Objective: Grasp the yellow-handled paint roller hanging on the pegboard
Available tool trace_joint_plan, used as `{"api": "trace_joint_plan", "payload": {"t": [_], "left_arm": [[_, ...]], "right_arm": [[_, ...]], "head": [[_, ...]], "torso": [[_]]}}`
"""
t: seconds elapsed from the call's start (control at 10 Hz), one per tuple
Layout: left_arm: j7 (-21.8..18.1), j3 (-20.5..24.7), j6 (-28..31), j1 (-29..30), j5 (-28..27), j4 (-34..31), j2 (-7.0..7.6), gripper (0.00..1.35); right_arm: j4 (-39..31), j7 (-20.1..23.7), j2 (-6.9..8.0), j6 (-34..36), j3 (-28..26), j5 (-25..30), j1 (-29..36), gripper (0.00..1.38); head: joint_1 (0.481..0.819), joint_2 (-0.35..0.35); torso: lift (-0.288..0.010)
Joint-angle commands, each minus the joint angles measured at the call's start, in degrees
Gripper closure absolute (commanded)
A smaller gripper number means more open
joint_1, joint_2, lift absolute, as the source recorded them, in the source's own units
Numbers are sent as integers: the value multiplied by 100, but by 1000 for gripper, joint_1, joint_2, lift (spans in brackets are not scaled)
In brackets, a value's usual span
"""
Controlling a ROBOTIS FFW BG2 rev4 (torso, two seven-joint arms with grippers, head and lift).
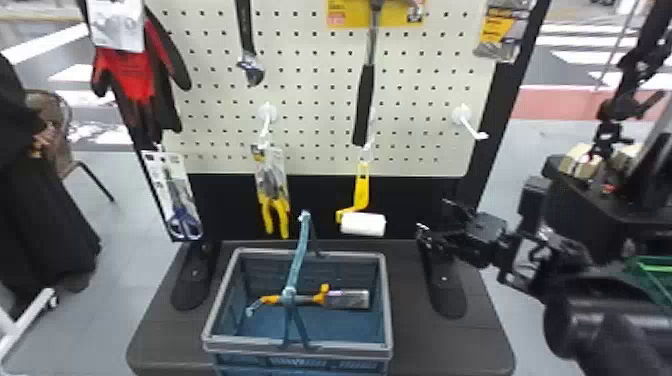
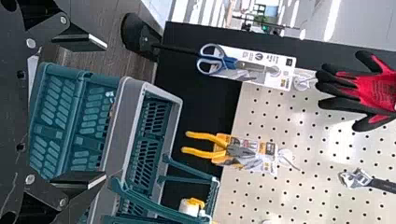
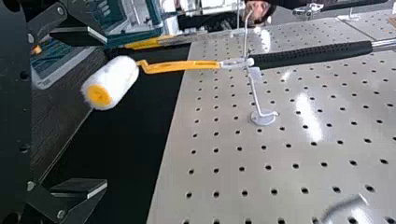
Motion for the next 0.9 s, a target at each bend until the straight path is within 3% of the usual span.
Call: {"api": "trace_joint_plan", "payload": {"t": [0.0, 0.4, 0.8], "left_arm": [[-2, -63, 0, -120, -3, 128, 0, 308], [-2, -213, 0, -366, 24, 409, -9, 308], [7, -389, -44, -674, 59, 733, -17, 308]], "right_arm": [[514, 3, -127, -41, 472, -373, -494, 214], [1892, 30, -250, -173, 1948, -1480, -1539, 214], [2820, 30, -4, -446, 2897, -2069, -2425, 214]], "head": [[549, 0], [549, 0], [549, 0]], "torso": [[-100], [-100], [-100]]}}
